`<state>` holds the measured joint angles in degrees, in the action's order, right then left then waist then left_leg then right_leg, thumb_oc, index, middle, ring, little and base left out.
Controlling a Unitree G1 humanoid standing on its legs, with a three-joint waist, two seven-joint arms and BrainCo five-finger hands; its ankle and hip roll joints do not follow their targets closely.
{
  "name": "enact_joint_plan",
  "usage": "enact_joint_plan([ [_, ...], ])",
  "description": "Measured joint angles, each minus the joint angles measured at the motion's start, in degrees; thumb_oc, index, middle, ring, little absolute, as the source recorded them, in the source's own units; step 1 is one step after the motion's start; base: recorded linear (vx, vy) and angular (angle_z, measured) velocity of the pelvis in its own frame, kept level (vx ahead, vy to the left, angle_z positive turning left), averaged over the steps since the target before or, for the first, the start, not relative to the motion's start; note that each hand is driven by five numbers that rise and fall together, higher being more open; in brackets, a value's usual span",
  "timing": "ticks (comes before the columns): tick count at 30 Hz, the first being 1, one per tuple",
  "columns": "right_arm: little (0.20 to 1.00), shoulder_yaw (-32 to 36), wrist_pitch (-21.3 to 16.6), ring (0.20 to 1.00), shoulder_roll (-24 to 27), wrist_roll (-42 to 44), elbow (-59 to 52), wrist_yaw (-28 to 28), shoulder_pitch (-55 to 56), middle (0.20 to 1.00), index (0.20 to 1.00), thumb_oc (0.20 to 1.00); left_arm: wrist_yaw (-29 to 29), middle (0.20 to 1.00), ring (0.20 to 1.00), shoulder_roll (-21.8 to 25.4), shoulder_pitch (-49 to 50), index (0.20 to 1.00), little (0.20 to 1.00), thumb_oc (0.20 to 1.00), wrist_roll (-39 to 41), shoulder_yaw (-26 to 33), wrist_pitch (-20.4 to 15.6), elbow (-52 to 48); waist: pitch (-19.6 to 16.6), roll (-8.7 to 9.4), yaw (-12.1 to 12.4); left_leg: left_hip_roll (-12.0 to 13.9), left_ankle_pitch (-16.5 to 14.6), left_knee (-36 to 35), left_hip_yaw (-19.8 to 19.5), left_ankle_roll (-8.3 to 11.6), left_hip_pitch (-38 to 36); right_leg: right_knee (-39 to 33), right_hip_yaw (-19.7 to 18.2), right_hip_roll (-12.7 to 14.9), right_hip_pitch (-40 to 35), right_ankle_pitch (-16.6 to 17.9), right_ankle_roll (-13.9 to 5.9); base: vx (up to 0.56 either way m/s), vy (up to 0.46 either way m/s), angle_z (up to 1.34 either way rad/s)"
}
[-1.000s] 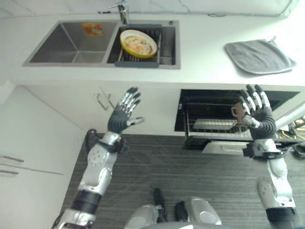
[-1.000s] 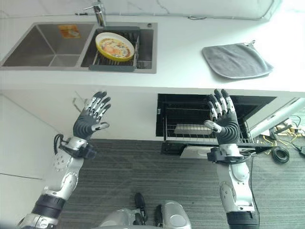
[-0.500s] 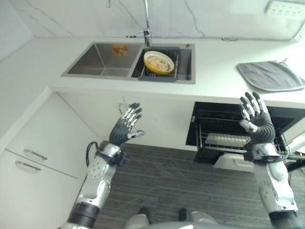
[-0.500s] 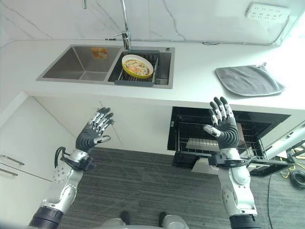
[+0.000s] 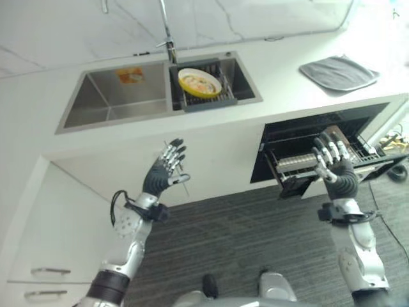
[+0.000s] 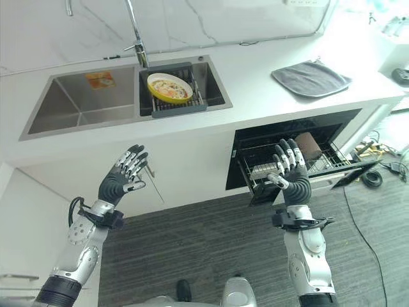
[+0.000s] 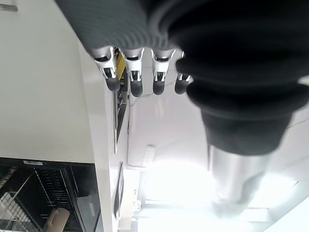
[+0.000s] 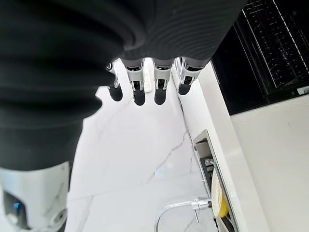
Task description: Place the dishes in the dishwasher.
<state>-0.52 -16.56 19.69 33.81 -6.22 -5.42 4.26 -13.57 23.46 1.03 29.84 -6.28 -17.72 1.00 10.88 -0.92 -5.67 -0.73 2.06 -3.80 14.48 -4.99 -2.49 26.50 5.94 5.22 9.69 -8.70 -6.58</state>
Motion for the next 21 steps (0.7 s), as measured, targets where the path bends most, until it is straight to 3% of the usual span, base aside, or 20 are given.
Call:
enact_joint_plan([
  [2, 1.000, -0.93, 0.34, 1.000, 0.58, 0.01, 0.10, -1.18, -0.86, 1.000, 1.000, 1.000, 0.57, 1.000, 1.000, 0.14, 1.63, 1.000, 1.000, 1.000, 0.01, 0.16, 0.10, -2.11, 0.04, 0.23, 3.09, -0.07, -0.62, 0.09, 3.41, 0.85, -0.76, -5.08, 8.18, -1.07, -2.79, -2.06, 2.77, -0.02, -0.097, -0.92],
  [3, 1.000, -1.04, 0.50, 1.000, 0.90, 0.04, 0.45, -1.51, -1.91, 1.000, 1.000, 1.000, 0.74, 1.000, 1.000, 0.30, 1.65, 1.000, 1.000, 1.000, 0.03, 0.16, 0.10, -2.12, 0.16, 0.44, 3.72, -0.54, -0.77, 0.21, 3.03, 1.03, -0.66, -9.85, 8.84, -0.94, -4.96, -1.94, 2.73, -0.03, -0.152, -0.58],
  [5, 1.000, -1.31, 0.55, 1.000, 2.97, 0.06, 2.30, -1.49, -3.14, 1.000, 1.000, 1.000, 0.19, 1.000, 1.000, -0.24, 0.93, 1.000, 1.000, 1.000, 0.02, -0.63, 0.11, -0.76, 0.71, -0.11, 3.00, -0.09, -0.57, 0.40, 1.48, 1.33, -0.56, -17.97, 8.66, -3.08, -8.62, 0.56, 5.76, -0.01, -0.123, 0.12],
  [6, 1.000, -1.28, 0.54, 1.000, 3.45, 0.07, 2.47, -1.48, -3.15, 1.000, 1.000, 1.000, -0.05, 1.000, 1.000, -0.75, 1.33, 1.000, 1.000, 1.000, 0.03, -0.57, 0.03, -0.78, 0.68, -0.07, 3.36, 0.38, -0.69, 0.46, 1.46, 1.57, -0.71, -19.81, 8.65, -3.81, -9.60, 1.40, 5.99, -0.01, -0.116, 0.15],
  [11, 1.000, -1.25, 0.35, 1.000, 3.99, 0.01, 2.39, -1.52, -3.56, 1.000, 1.000, 1.000, 0.52, 1.000, 1.000, -1.06, 0.40, 1.000, 1.000, 1.000, 0.03, -0.72, -0.65, -0.79, 0.69, 0.11, 3.17, 1.83, -0.93, 4.64, -0.98, 3.49, 1.38, -19.97, 8.35, -5.47, -10.29, 1.28, 7.32, -0.02, -0.171, 0.04],
  [13, 1.000, -1.28, 0.02, 1.000, 3.82, -0.06, 3.67, -1.51, -4.33, 1.000, 1.000, 1.000, 1.27, 1.000, 1.000, -1.36, -0.68, 1.000, 1.000, 1.000, 0.25, -0.47, -1.20, -0.75, 2.40, 3.12, 4.10, 2.53, -0.99, 25.70, -1.63, 5.72, 11.98, -16.83, 7.00, -3.40, -8.45, -0.70, 11.07, 0.02, -0.130, -0.11],
  [14, 1.000, -1.13, -0.09, 1.000, 3.71, -0.06, 3.77, -1.51, -4.07, 1.000, 1.000, 1.000, 1.42, 1.000, 1.000, -1.89, -0.31, 1.000, 1.000, 1.000, 0.32, -0.59, -1.29, -0.68, 2.87, 3.50, 4.42, 4.04, -0.25, 35.10, -1.50, 7.16, 17.21, -16.88, 7.10, -3.28, -9.20, -0.37, 11.20, 0.08, 0.001, -0.23],
  [15, 1.000, -1.27, -0.25, 1.000, 3.26, -0.11, 4.19, -1.56, -3.94, 1.000, 1.000, 1.000, 1.54, 1.000, 1.000, -2.38, 0.43, 1.000, 1.000, 1.000, 0.30, -0.60, -1.42, -0.43, 2.92, 3.30, 4.48, 5.52, -1.47, 34.31, -1.20, 7.21, 18.38, -17.71, 8.00, -3.83, -10.49, 0.03, 10.54, 0.14, 0.057, -0.19],
  [16, 1.000, -1.28, -0.60, 1.000, 2.82, -0.13, 4.33, -1.54, -3.95, 1.000, 1.000, 1.000, 1.61, 1.000, 1.000, -2.39, 0.57, 1.000, 1.000, 1.000, 0.29, -0.61, -1.66, -0.42, 2.90, 2.20, 4.25, 6.49, -1.44, 27.22, -1.28, 7.21, 17.92, -18.13, 9.09, -5.09, -11.48, 0.01, 10.30, 0.19, 0.126, -0.15],
  [17, 1.000, -1.51, -0.63, 1.000, 2.73, -0.24, 4.36, -1.40, -4.01, 1.000, 1.000, 1.000, 1.72, 1.000, 1.000, -2.42, 0.44, 1.000, 1.000, 1.000, 0.27, -0.71, -2.26, -0.03, 2.96, 1.58, 4.16, 7.00, -0.02, 16.69, -2.96, 9.12, 17.26, -18.91, 9.00, -6.44, -12.21, -0.11, 10.09, 0.26, 0.205, -0.08],
  [19, 1.000, -3.07, -0.58, 1.000, 3.35, -0.82, 4.44, -1.06, -4.21, 1.000, 1.000, 1.000, 2.19, 1.000, 1.000, -2.57, 0.42, 1.000, 1.000, 1.000, 0.28, -0.76, -2.32, 1.72, 3.15, 1.32, 4.48, 8.05, 2.90, 4.50, -9.42, 11.00, 17.18, -20.25, 7.95, -7.82, -13.94, 1.18, 9.36, 0.26, 0.249, -0.31],
  [20, 1.000, -4.64, -0.20, 1.000, 4.12, -1.24, 4.68, -1.05, -5.08, 1.000, 1.000, 1.000, 2.30, 1.000, 1.000, -2.57, 0.66, 1.000, 1.000, 1.000, 0.30, -0.28, -2.31, 3.23, 3.20, 1.36, 5.17, 9.13, 2.97, 2.34, -13.02, 11.12, 16.77, -20.33, 6.61, -7.92, -14.79, 1.11, 9.24, 0.27, 0.294, -0.60],
  [21, 1.000, -5.22, -0.13, 1.000, 4.45, -1.24, 4.67, -1.05, -5.56, 1.000, 1.000, 1.000, 2.34, 1.000, 1.000, -2.56, 0.68, 1.000, 1.000, 1.000, 0.31, -0.14, -2.29, 4.01, 3.44, 1.26, 5.26, 9.89, 2.98, 2.40, -12.71, 11.10, 16.63, -20.46, 5.84, -7.90, -15.61, 1.10, 9.23, 0.22, 0.248, -0.67],
])
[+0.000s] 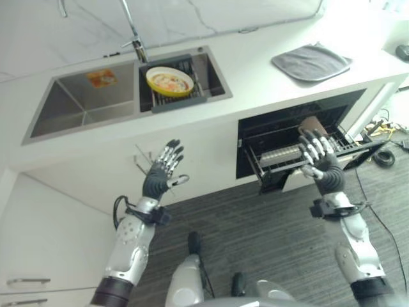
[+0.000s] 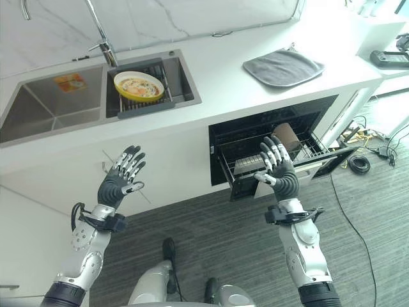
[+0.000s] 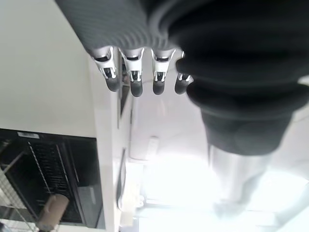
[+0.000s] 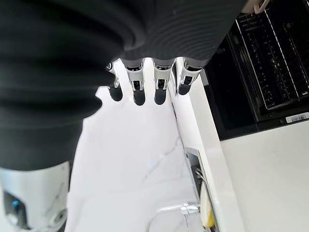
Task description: Place the dishes in the dishwasher.
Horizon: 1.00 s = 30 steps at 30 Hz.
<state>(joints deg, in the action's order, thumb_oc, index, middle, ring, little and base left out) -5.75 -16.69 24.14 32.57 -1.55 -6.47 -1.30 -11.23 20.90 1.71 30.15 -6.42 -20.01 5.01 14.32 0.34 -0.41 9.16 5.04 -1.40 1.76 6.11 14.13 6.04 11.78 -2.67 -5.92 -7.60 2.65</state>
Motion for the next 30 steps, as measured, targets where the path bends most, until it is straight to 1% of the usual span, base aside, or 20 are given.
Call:
enact_joint_plan([
  [1, 1.000, -0.05, 0.13, 1.000, 0.75, 0.01, -0.65, -0.02, -0.08, 1.000, 1.000, 1.000, -0.21, 1.000, 1.000, -0.17, -0.02, 1.000, 1.000, 1.000, 0.07, 0.02, 0.11, 0.71, 0.11, -0.44, -0.78, 1.62, 0.00, 1.78, 2.58, 0.01, -0.47, -1.52, 0.03, 0.24, -2.52, -0.02, -0.02, 0.27, 0.309, -0.35],
  [2, 1.000, 0.31, 0.13, 1.000, 1.25, 0.03, -1.25, 0.00, 0.19, 1.000, 1.000, 1.000, -0.41, 1.000, 1.000, -0.33, -0.18, 1.000, 1.000, 1.000, 0.14, 0.02, 0.09, 0.62, 0.26, -0.90, -1.57, 1.98, 0.01, 2.65, 3.74, -0.01, -0.99, -2.54, 0.02, 0.39, -3.88, -0.05, 0.12, 0.28, 0.320, -0.27],
  [3, 1.000, 0.43, 0.14, 1.000, 1.62, 0.03, -1.32, -0.02, 0.21, 1.000, 1.000, 1.000, -0.69, 1.000, 1.000, -0.42, -0.24, 1.000, 1.000, 1.000, 0.15, 0.01, 0.09, 0.55, 0.20, -1.11, -2.31, 1.56, 0.00, 3.26, 3.78, -0.01, -1.98, -3.09, -0.15, 0.97, -4.72, -0.19, 0.69, 0.35, 0.406, -0.15],
  [6, 1.000, 2.26, 1.32, 1.000, 2.08, 0.06, -1.28, -0.21, 0.17, 1.000, 1.000, 1.000, -1.53, 1.000, 1.000, -0.63, -0.97, 1.000, 1.000, 1.000, 0.19, 0.03, 0.14, 0.48, 0.38, -2.03, -2.65, -0.52, -0.02, 3.31, 5.61, -0.49, -6.17, -3.18, -2.00, 3.12, -6.19, -0.89, -0.45, 0.33, 0.430, -0.23],
  [7, 1.000, 2.38, 1.39, 1.000, 2.29, 0.07, -1.31, -0.36, 0.08, 1.000, 1.000, 1.000, -1.48, 1.000, 1.000, -0.59, -1.34, 1.000, 1.000, 1.000, 0.19, 0.03, 0.16, 0.48, 0.46, -1.84, -2.63, -1.80, 0.41, 2.08, 6.96, -1.86, -8.43, -3.12, -2.25, 4.46, -7.14, -1.50, -1.59, 0.34, 0.432, -0.12],
  [8, 1.000, 2.50, 1.49, 1.000, 2.44, 0.13, -1.33, -0.46, 0.06, 1.000, 1.000, 1.000, -1.43, 1.000, 1.000, -0.71, -1.50, 1.000, 1.000, 1.000, 0.19, -0.05, 0.21, 0.48, 0.32, -2.09, -2.66, -3.12, -0.40, 0.16, 7.22, -3.09, -11.10, -2.93, -2.23, 5.61, -8.19, -2.26, -2.84, 0.34, 0.424, -0.07],
  [9, 1.000, 2.95, 1.89, 1.000, 2.18, 0.15, -1.34, -0.53, 0.23, 1.000, 1.000, 1.000, -1.42, 1.000, 1.000, -0.73, -2.18, 1.000, 1.000, 1.000, 0.19, -0.31, 0.33, 0.54, 0.41, -2.26, -2.69, -4.44, 1.43, -0.69, 8.01, -4.86, -12.47, -2.39, -2.19, 6.94, -9.11, -3.31, -4.40, 0.33, 0.417, 0.02],
  [10, 1.000, 3.16, 2.38, 1.000, 1.97, 0.13, -1.34, -0.59, 0.46, 1.000, 1.000, 1.000, -1.38, 1.000, 1.000, -0.90, -2.65, 1.000, 1.000, 1.000, 0.18, -0.34, 0.35, 0.48, 0.39, -1.77, -2.49, -5.69, 1.51, 0.55, 8.58, -5.07, -12.21, -1.83, -2.05, 8.36, -9.23, -3.77, -5.12, 0.26, 0.332, 0.11],
  [11, 1.000, 3.93, 2.51, 1.000, 1.47, 0.04, -1.76, -0.94, 1.35, 1.000, 1.000, 1.000, -1.38, 1.000, 1.000, -0.90, -3.05, 1.000, 1.000, 1.000, 0.16, -0.42, 0.70, 0.26, 0.27, -1.07, -2.19, -7.73, 0.37, 1.25, 8.49, -6.57, -12.17, -1.08, -1.73, 10.12, -9.18, -4.07, -5.64, 0.20, 0.255, 0.26],
  [13, 1.000, 4.78, 2.67, 1.000, 0.33, -0.01, -2.85, -1.29, 3.20, 1.000, 1.000, 1.000, -1.21, 1.000, 1.000, -0.24, -2.84, 1.000, 1.000, 1.000, 0.17, -0.32, 1.41, -0.63, 0.25, -1.26, -2.19, -10.43, -0.50, 1.26, 7.94, -8.53, -12.24, 4.71, -1.65, 13.00, -6.21, -4.23, -6.04, 0.22, 0.303, 0.28],
  [15, 1.000, 4.81, 3.02, 1.000, -0.44, 0.01, -4.46, -1.26, 4.19, 1.000, 1.000, 1.000, -1.08, 1.000, 1.000, 0.67, -2.81, 1.000, 1.000, 1.000, 0.16, 0.01, 2.15, -0.83, 0.19, -0.78, -1.52, -12.64, -1.81, 1.45, 7.61, -11.08, -12.41, 9.92, -1.98, 15.22, -4.06, -3.22, -6.69, 0.22, 0.323, 0.17],
  [17, 1.000, 5.11, 3.03, 1.000, -1.90, 0.00, -5.69, -1.22, 4.51, 1.000, 1.000, 1.000, -1.10, 1.000, 1.000, 0.73, -2.67, 1.000, 1.000, 1.000, 0.15, 0.03, 2.70, -0.84, 0.21, -0.98, -1.27, -13.45, -2.24, 1.06, 6.98, -12.76, -13.49, 23.45, -2.36, 17.28, 2.67, -2.48, -8.68, 0.13, 0.156, 0.22],
  [18, 1.000, 5.00, 3.04, 1.000, -2.80, -0.23, -5.92, -1.40, 4.95, 1.000, 1.000, 1.000, -1.03, 1.000, 1.000, 0.75, -2.13, 1.000, 1.000, 1.000, -0.03, 0.17, 2.91, -1.36, 0.21, -0.98, -0.95, -13.18, -2.50, 0.26, 7.12, -13.06, -14.96, 27.08, -2.29, 17.10, 5.08, -3.39, -9.49, 0.09, 0.044, 0.05],
  [20, 1.000, 4.34, 3.05, 1.000, -3.56, -0.88, -6.44, -2.09, 4.86, 1.000, 1.000, 1.000, -0.67, 1.000, 1.000, 2.05, 0.20, 1.000, 1.000, 1.000, -0.05, 0.98, 3.13, -4.72, 0.23, -0.59, 0.10, -12.47, -2.57, -1.96, 8.50, -13.09, -17.15, 27.96, -0.30, 15.71, 9.99, -3.42, -9.54, 0.11, -0.059, -0.08],
  [21, 1.000, 4.34, 3.06, 1.000, -3.24, -1.05, -6.35, -2.16, 4.92, 1.000, 1.000, 1.000, -0.66, 1.000, 1.000, 2.28, 0.35, 1.000, 1.000, 1.000, -0.06, 1.15, 3.15, -5.04, 0.20, -0.54, 0.08, -12.34, -2.80, -2.59, 8.12, -12.71, -17.83, 25.95, -0.34, 14.04, 11.61, -3.63, -9.65, 0.11, -0.129, 0.07],
  [23, 1.000, 4.38, 3.03, 1.000, -2.64, -1.01, -6.22, -2.33, 4.83, 1.000, 1.000, 1.000, -0.63, 1.000, 1.000, 2.50, 0.37, 1.000, 1.000, 1.000, -0.14, 2.24, 3.13, -5.14, 0.01, 0.04, 0.11, -11.82, -2.93, -2.91, 7.73, -12.49, -18.25, 14.46, -2.75, 9.76, 12.41, -3.62, -9.55, 0.08, -0.146, 0.09],
  [25, 1.000, 4.43, 2.95, 1.000, -1.76, -0.91, -5.69, -2.55, 3.94, 1.000, 1.000, 1.000, -0.54, 1.000, 1.000, 2.69, 0.38, 1.000, 1.000, 1.000, -0.34, 2.23, 3.16, -5.06, -0.05, 0.58, -0.21, -12.06, -3.39, -2.80, 7.20, -11.84, -18.29, 6.62, -3.51, 8.84, 13.31, -0.45, -9.36, 0.08, -0.158, 0.14],
  [26, 1.000, 4.65, 2.94, 1.000, -1.70, -0.85, -5.49, -2.51, 4.02, 1.000, 1.000, 1.000, -0.44, 1.000, 1.000, 2.68, 0.41, 1.000, 1.000, 1.000, -0.36, 1.86, 3.17, -5.07, -0.18, 0.91, -0.61, -12.30, -3.45, -2.69, 6.60, -11.83, -18.42, 4.10, -3.68, 9.27, 13.05, 2.54, -9.25, 0.10, -0.238, 0.30],
  [29, 1.000, 4.13, 2.89, 1.000, -1.88, -0.34, -5.07, -2.54, 4.17, 1.000, 1.000, 1.000, -0.11, 1.000, 1.000, 2.71, 1.76, 1.000, 1.000, 1.000, -1.00, 1.79, 3.16, -5.18, -1.07, 2.30, 0.19, -12.27, -4.26, -2.55, 6.43, -10.94, -18.90, 1.30, -3.07, 9.71, 10.73, 6.23, -8.26, 0.06, -0.217, 0.10],
  [30, 1.000, 4.13, 2.85, 1.000, -2.01, 0.01, -4.92, -2.50, 4.13, 1.000, 1.000, 1.000, -0.04, 1.000, 1.000, 2.53, 2.57, 1.000, 1.000, 1.000, -1.93, 1.81, 3.28, -5.13, -1.30, 2.48, 0.87, -11.98, -4.56, -2.44, 6.36, -10.43, -19.21, -1.16, -2.86, 9.26, 9.18, 8.60, -8.01, 0.04, -0.345, -0.03],
])
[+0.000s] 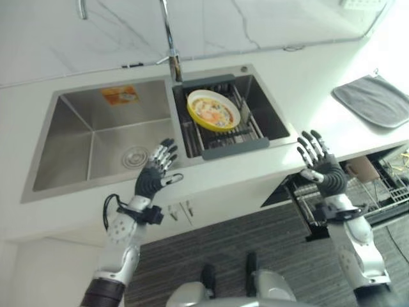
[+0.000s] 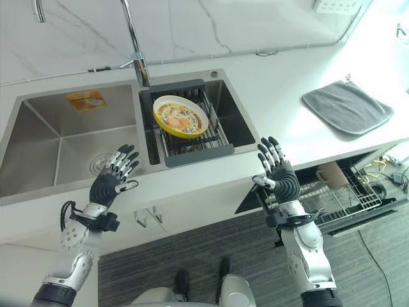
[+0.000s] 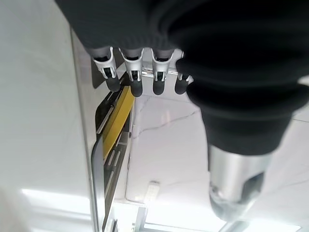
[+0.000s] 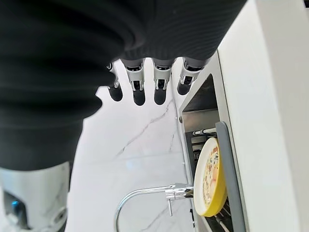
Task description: Place the dishes in the dishwasher.
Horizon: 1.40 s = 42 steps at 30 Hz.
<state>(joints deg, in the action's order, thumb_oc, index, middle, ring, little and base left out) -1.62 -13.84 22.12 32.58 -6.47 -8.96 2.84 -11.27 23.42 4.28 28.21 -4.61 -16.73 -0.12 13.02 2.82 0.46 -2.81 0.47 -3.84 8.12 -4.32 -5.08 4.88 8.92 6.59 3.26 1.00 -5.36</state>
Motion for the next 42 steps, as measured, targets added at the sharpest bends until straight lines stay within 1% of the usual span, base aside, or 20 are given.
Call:
enact_joint_plan([
  [2, 1.000, -0.10, -0.12, 1.000, 0.11, 0.10, 0.41, 0.91, 0.63, 1.000, 1.000, 1.000, -0.12, 1.000, 1.000, -0.21, 0.86, 1.000, 1.000, 1.000, -0.18, -0.59, 0.53, -0.14, -0.52, -1.05, -0.49, 2.32, 0.08, 0.22, -1.43, 2.09, 0.32, -3.55, 1.48, -2.70, -2.41, 1.16, 1.84, -0.01, -0.309, 0.14],
  [3, 1.000, -0.09, -0.15, 1.000, 0.25, 0.11, 0.41, 1.28, 0.64, 1.000, 1.000, 1.000, -0.10, 1.000, 1.000, -0.24, 0.76, 1.000, 1.000, 1.000, -0.18, -0.58, 0.53, -0.14, -0.64, -1.21, -0.41, 3.18, 0.09, 0.47, -1.53, 2.61, 0.54, -3.93, 1.67, -3.53, -2.53, 1.17, 2.05, -0.04, -0.204, 0.20],
  [6, 1.000, -0.11, -0.41, 1.000, 0.89, 0.13, 0.49, 1.57, -0.03, 1.000, 1.000, 1.000, 0.03, 1.000, 1.000, -0.24, -0.12, 1.000, 1.000, 1.000, -0.16, -1.77, 0.51, -0.08, -0.62, -1.71, -0.85, 4.89, -0.32, 4.84, -3.14, 4.15, 3.06, -3.56, 3.16, -5.34, -2.48, -0.01, 4.64, 0.02, -0.158, 0.20],
  [7, 1.000, -0.13, -0.43, 1.000, 1.07, 0.11, 0.50, 1.67, -0.41, 1.000, 1.000, 1.000, 0.01, 1.000, 1.000, -0.30, -0.08, 1.000, 1.000, 1.000, -0.16, -2.13, 0.52, -0.09, -0.59, -2.13, -0.79, 5.31, -0.43, 5.64, -3.25, 4.33, 3.17, -3.18, 3.18, -5.82, -2.44, -0.58, 5.14, 0.09, -0.071, 0.04],
  [8, 1.000, -0.19, -0.44, 1.000, 1.17, 0.12, 0.61, 2.09, -0.55, 1.000, 1.000, 1.000, -0.14, 1.000, 1.000, -0.56, 0.07, 1.000, 1.000, 1.000, -0.15, -2.14, 0.55, -0.07, -0.42, -2.48, -0.83, 5.66, -1.30, 8.61, -4.46, 5.26, 4.25, -1.95, 3.04, -6.08, -2.30, -1.39, 6.03, 0.09, -0.014, 0.05],
  [9, 1.000, -0.71, -0.48, 1.000, 1.22, 0.11, 1.41, 2.54, -0.49, 1.000, 1.000, 1.000, -0.20, 1.000, 1.000, -1.05, 0.44, 1.000, 1.000, 1.000, -0.14, -2.18, 0.55, 0.06, -0.26, -2.18, -0.75, 5.45, -2.85, 14.17, -5.58, 5.82, 7.19, -1.53, 2.54, -5.59, -2.70, -2.44, 7.44, 0.10, 0.054, 0.00],
  [10, 1.000, -1.52, -0.50, 1.000, 1.49, 0.08, 1.57, 2.80, -0.50, 1.000, 1.000, 1.000, -0.26, 1.000, 1.000, -1.50, 0.80, 1.000, 1.000, 1.000, -0.15, -2.26, 0.56, 0.11, 0.01, -2.15, -0.35, 4.63, -3.20, 16.97, -7.72, 6.38, 9.77, -1.76, 1.43, -5.50, -2.91, -2.67, 7.86, 0.14, 0.114, -0.19],
  [11, 1.000, -2.52, -0.53, 1.000, 1.45, -0.02, 1.64, 3.09, -0.48, 1.000, 1.000, 1.000, -0.39, 1.000, 1.000, -1.52, 0.59, 1.000, 1.000, 1.000, -0.15, -2.33, 0.55, 0.34, 0.62, -2.98, -0.30, 4.91, -3.07, 15.35, -6.96, 6.48, 12.31, -1.71, 1.43, -5.83, -3.24, -2.84, 7.97, 0.15, 0.138, -0.27],
  [13, 1.000, -2.02, -0.54, 1.000, 1.60, 0.07, 1.07, 2.64, 1.73, 1.000, 1.000, 1.000, -0.34, 1.000, 1.000, -1.18, 0.53, 1.000, 1.000, 1.000, -0.14, -2.49, 0.57, 0.43, 0.40, -4.06, -1.52, 5.67, -2.91, 10.92, -3.43, 6.24, 12.01, -2.61, 2.85, -5.96, -4.48, -2.83, 7.98, 0.11, 0.095, -0.08],
  [16, 1.000, -1.89, -0.54, 1.000, 3.20, 0.07, 0.25, 1.54, 4.23, 1.000, 1.000, 1.000, -0.27, 1.000, 1.000, -1.09, -0.16, 1.000, 1.000, 1.000, -0.15, -2.59, 0.55, 0.30, 0.07, -4.89, -3.58, 6.00, -2.83, 8.29, -2.86, 6.12, 10.50, -3.00, 2.71, -6.19, -4.88, -2.90, 7.57, 0.08, 0.058, -0.04],
  [17, 1.000, -2.01, -0.43, 1.000, 3.70, 0.07, 0.25, 1.15, 4.28, 1.000, 1.000, 1.000, -0.17, 1.000, 1.000, -1.20, -0.21, 1.000, 1.000, 1.000, -0.14, -2.72, 0.57, 0.17, 0.05, -5.10, -3.76, 6.05, -0.44, 5.42, -2.95, 5.49, 8.82, -2.76, 2.65, -6.38, -5.00, -3.09, 6.95, 0.08, 0.030, -0.08],
  [18, 1.000, -2.09, -0.44, 1.000, 3.99, 0.07, 0.17, 0.74, 3.98, 1.000, 1.000, 1.000, -0.16, 1.000, 1.000, -1.22, -0.13, 1.000, 1.000, 1.000, -0.14, -3.28, 0.56, -0.08, 0.01, -5.41, -3.30, 6.01, 3.15, 3.69, -3.02, 4.32, 8.00, -2.68, 2.41, -6.53, -5.19, -2.99, 5.55, 0.08, 0.005, -0.02],
  [20, 1.000, -2.36, -0.25, 1.000, 3.89, -0.12, -0.15, -0.07, 3.60, 1.000, 1.000, 1.000, -0.14, 1.000, 1.000, -1.17, 0.48, 1.000, 1.000, 1.000, -0.17, -4.50, 0.59, -0.20, -0.04, -5.43, -2.41, 4.69, 4.74, 1.94, -2.99, 4.02, 6.60, -2.73, 2.33, -5.29, -5.93, -3.83, 4.05, 0.12, -0.015, 0.08],
  [22, 1.000, -3.42, 0.86, 1.000, 4.41, -2.91, -0.18, -0.02, -0.44, 1.000, 1.000, 1.000, 0.65, 1.000, 1.000, -0.97, 1.44, 1.000, 1.000, 1.000, -0.14, -4.38, 0.59, -1.20, -0.07, -5.33, -1.00, 2.91, 4.94, 0.60, -3.43, 3.62, 4.44, -3.34, 2.81, -3.88, -7.99, -4.34, 3.01, 0.14, -0.023, 0.20],
  [26, 1.000, -5.85, 0.88, 1.000, 5.39, -5.59, -0.23, 2.66, -7.83, 1.000, 1.000, 1.000, 0.98, 1.000, 1.000, -0.72, 1.33, 1.000, 1.000, 1.000, -0.14, -4.42, 0.59, -1.51, -0.07, -4.96, 1.69, 2.21, 4.78, 0.48, -4.37, 3.54, 3.79, -4.23, 3.11, -3.21, -9.38, -4.57, 2.67, 0.08, -0.015, 0.16],
  [32, 1.000, -6.71, 1.22, 1.000, 5.35, -8.56, -0.18, 6.22, -10.73, 1.000, 1.000, 1.000, 0.86, 1.000, 1.000, -0.40, 1.52, 1.000, 1.000, 1.000, -0.15, -4.44, 0.58, -1.50, -0.09, -3.82, 2.56, 2.65, 4.59, -1.10, -5.81, 3.49, 1.08, -6.98, 4.42, -4.19, -13.18, -4.54, 2.62, 0.06, -0.006, 0.11],
  [35, 1.000, -6.77, 2.32, 1.000, 6.21, -15.38, -0.18, 7.67, -10.73, 1.000, 1.000, 1.000, 0.31, 1.000, 1.000, -0.40, 1.44, 1.000, 1.000, 1.000, -0.13, -4.43, 0.55, -1.56, -0.10, -3.82, 2.63, 2.72, 4.60, -1.10, -5.90, 3.48, 1.08, -6.98, 4.41, -4.29, -13.19, -4.41, 2.74, 0.04, 0.017, -0.01],
  [38, 1.000, -6.99, 2.53, 1.000, 9.52, -21.98, -0.13, 9.63, -11.23, 1.000, 1.000, 1.000, -0.05, 1.000, 1.000, -0.39, 1.41, 1.000, 1.000, 1.000, -0.04, -4.42, 0.38, -1.57, -0.17, -3.70, 3.14, 2.63, 4.61, -1.10, -5.98, 3.47, 1.10, -6.94, 4.46, -4.23, -13.23, -4.38, 2.72, 0.04, 0.022, 0.01],
  [40, 1.000, -8.02, 4.00, 1.000, 12.10, -27.97, 0.82, 12.40, -14.70, 1.000, 1.000, 1.000, -0.18, 1.000, 1.000, -0.39, 1.21, 1.000, 1.000, 1.000, -0.02, -4.43, 0.33, -1.58, -0.28, -3.50, 3.53, 2.61, 4.63, -1.10, -6.09, 3.47, 1.08, -6.95, 4.55, -4.24, -13.28, -4.35, 2.72, 0.01, 0.009, 0.02],
  [42, 1.000, -9.11, 5.55, 1.000, 12.67, -31.60, 2.35, 14.75, -17.93, 1.000, 1.000, 1.000, -0.26, 1.000, 1.000, -0.32, 1.12, 1.000, 1.000, 1.000, 0.01, -4.46, 0.26, -1.59, -0.46, -3.11, 4.31, 2.62, 4.64, -1.10, -6.24, 3.49, 1.08, -7.07, 4.77, -4.29, -13.44, -4.34, 2.72, 0.03, 0.021, 0.04],
])
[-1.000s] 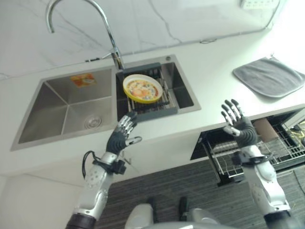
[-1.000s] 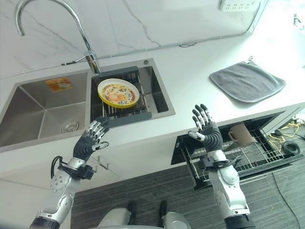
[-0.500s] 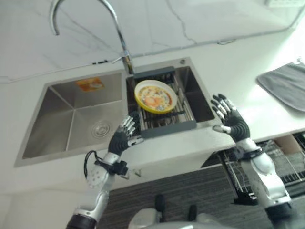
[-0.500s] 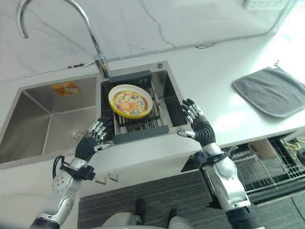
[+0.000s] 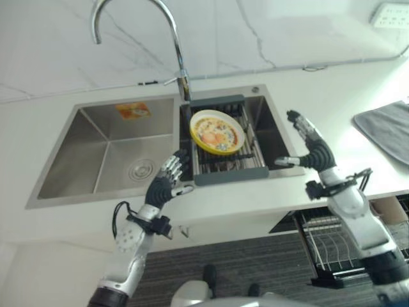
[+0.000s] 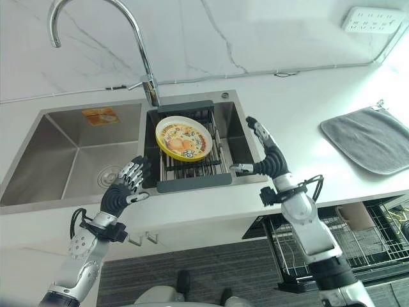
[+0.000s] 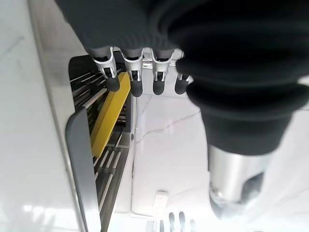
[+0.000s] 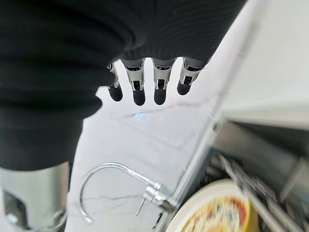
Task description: Place the dishes in the dishwasher.
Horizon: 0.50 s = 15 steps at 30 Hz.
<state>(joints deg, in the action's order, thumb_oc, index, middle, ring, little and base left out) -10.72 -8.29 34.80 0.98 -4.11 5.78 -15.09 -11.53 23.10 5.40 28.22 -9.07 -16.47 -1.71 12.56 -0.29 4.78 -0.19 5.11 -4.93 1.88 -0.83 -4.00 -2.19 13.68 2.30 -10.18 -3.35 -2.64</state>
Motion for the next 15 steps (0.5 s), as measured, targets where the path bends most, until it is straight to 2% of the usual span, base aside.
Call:
enact_joint_plan([
  [3, 1.000, -1.12, 2.68, 1.000, 0.14, -3.79, 5.06, 2.66, -5.67, 1.000, 1.000, 1.000, -0.58, 1.000, 1.000, 0.42, -1.31, 1.000, 1.000, 1.000, 0.04, -0.06, -0.24, -0.02, -0.14, 0.65, 1.22, -0.11, 0.12, 0.00, -1.20, 0.11, 0.04, -0.15, 1.16, -0.04, -0.56, 0.01, 0.01, 0.03, 0.009, 0.19],
  [6, 1.000, -2.77, 4.24, 1.000, -0.17, -7.80, 7.18, 5.78, -6.93, 1.000, 1.000, 1.000, -1.69, 1.000, 1.000, 2.18, -1.59, 1.000, 1.000, 1.000, 0.12, -0.04, -0.95, -0.08, -0.09, 1.33, 3.90, -0.32, 0.14, 0.01, -1.62, 0.11, 0.30, -0.48, 1.60, 0.01, -0.66, 0.01, 0.01, 0.05, -0.010, 0.14],
  [9, 1.000, -4.62, 5.74, 1.000, -1.20, -9.61, 12.07, 7.96, -9.91, 1.000, 1.000, 1.000, -2.27, 1.000, 1.000, 4.95, -2.60, 1.000, 1.000, 1.000, 0.12, -0.04, -1.17, -0.47, 0.51, 3.68, 4.55, -0.81, 0.26, 0.02, -3.01, 0.14, 0.76, -0.79, 2.81, 0.02, -0.87, -0.03, -0.04, 0.09, -0.025, 0.19],
  [11, 1.000, -5.15, 6.65, 1.000, -2.28, -10.35, 13.42, 9.32, -11.27, 1.000, 1.000, 1.000, -2.40, 1.000, 1.000, 6.04, -3.59, 1.000, 1.000, 1.000, 0.14, 0.00, -1.22, -0.62, 1.02, 4.59, 5.65, -0.88, 0.26, 0.03, -3.04, 0.14, 0.81, -1.00, 2.83, 0.08, -0.93, -0.03, -0.06, 0.09, -0.020, 0.02],
  [15, 1.000, -9.16, 7.99, 1.000, -4.46, -11.12, 19.17, 10.86, -16.22, 1.000, 1.000, 1.000, -3.30, 1.000, 1.000, 6.47, -6.28, 1.000, 1.000, 1.000, 0.22, -0.07, -1.22, -0.64, 2.34, 5.07, 7.08, -0.93, 0.28, 0.03, -3.41, 0.13, 0.87, -1.07, 3.09, 0.08, -1.02, -0.03, -0.06, 0.05, -0.014, 0.05],
])
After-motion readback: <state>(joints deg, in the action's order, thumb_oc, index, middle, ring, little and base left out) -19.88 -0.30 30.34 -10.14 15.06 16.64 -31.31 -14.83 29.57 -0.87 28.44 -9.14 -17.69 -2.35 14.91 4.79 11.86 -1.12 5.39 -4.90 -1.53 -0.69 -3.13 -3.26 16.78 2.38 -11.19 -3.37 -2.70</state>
